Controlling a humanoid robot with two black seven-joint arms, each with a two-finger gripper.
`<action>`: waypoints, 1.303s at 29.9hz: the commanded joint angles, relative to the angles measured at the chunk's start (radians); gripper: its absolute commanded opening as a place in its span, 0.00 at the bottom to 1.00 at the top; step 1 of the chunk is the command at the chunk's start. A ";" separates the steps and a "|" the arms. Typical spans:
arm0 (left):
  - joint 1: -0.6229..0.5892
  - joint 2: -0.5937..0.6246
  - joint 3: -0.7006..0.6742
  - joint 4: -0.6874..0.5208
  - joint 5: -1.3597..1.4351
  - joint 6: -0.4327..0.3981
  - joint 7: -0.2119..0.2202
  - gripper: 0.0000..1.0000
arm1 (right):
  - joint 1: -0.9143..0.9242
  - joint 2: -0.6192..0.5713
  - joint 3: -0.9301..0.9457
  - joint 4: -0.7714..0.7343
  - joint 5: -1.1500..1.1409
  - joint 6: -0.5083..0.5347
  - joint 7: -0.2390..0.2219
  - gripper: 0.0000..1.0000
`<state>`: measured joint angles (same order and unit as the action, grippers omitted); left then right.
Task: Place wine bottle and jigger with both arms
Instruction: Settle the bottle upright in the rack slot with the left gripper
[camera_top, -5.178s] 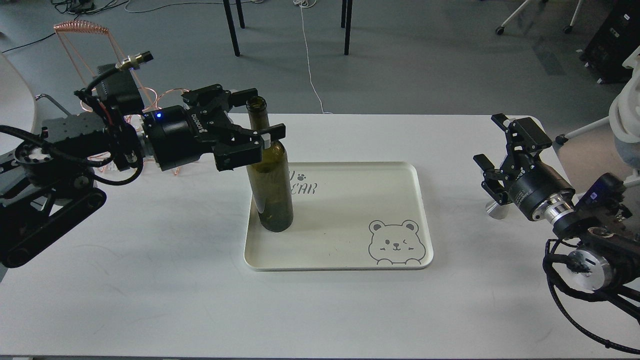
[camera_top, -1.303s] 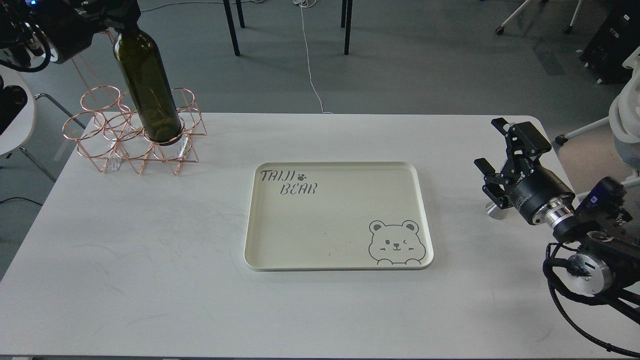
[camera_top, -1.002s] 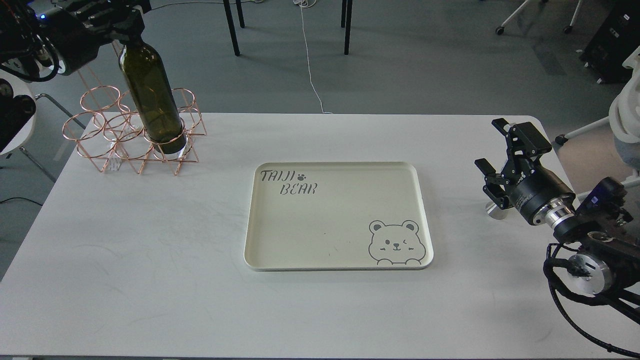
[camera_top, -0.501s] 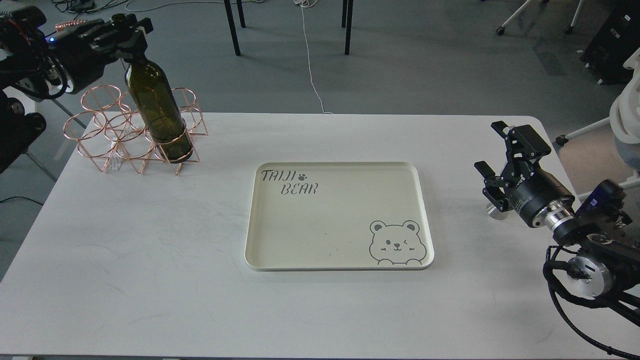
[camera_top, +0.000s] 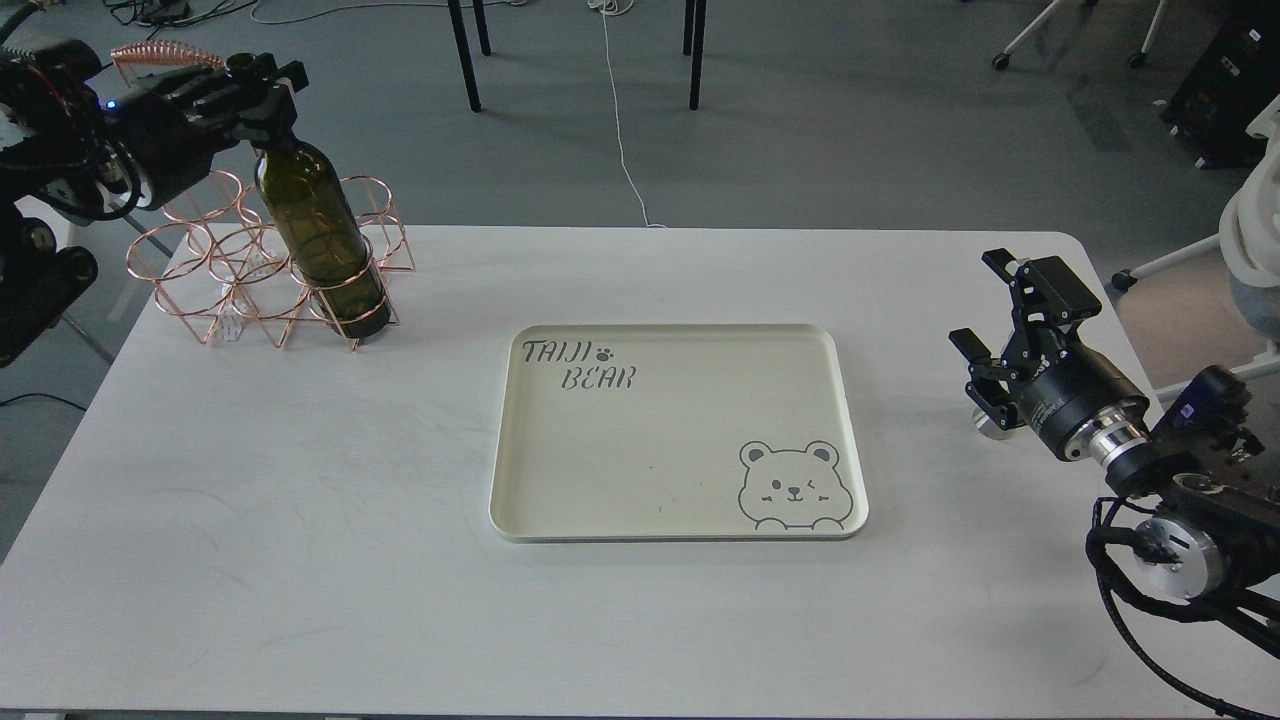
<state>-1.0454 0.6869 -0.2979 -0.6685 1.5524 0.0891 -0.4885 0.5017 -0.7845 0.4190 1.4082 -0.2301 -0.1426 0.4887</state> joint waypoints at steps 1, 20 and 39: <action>0.004 -0.009 0.000 0.000 -0.002 0.000 0.000 0.34 | 0.000 -0.001 0.001 0.000 0.000 0.000 0.000 0.99; 0.008 -0.015 -0.001 0.003 -0.005 0.000 0.000 0.85 | -0.002 -0.001 0.003 0.000 0.000 0.000 0.000 0.99; 0.007 -0.015 0.057 0.018 -0.003 0.049 0.000 0.15 | -0.002 -0.001 0.004 0.000 0.000 0.000 0.000 0.99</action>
<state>-1.0376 0.6719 -0.2368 -0.6535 1.5515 0.1211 -0.4906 0.5001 -0.7856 0.4238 1.4087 -0.2301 -0.1426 0.4887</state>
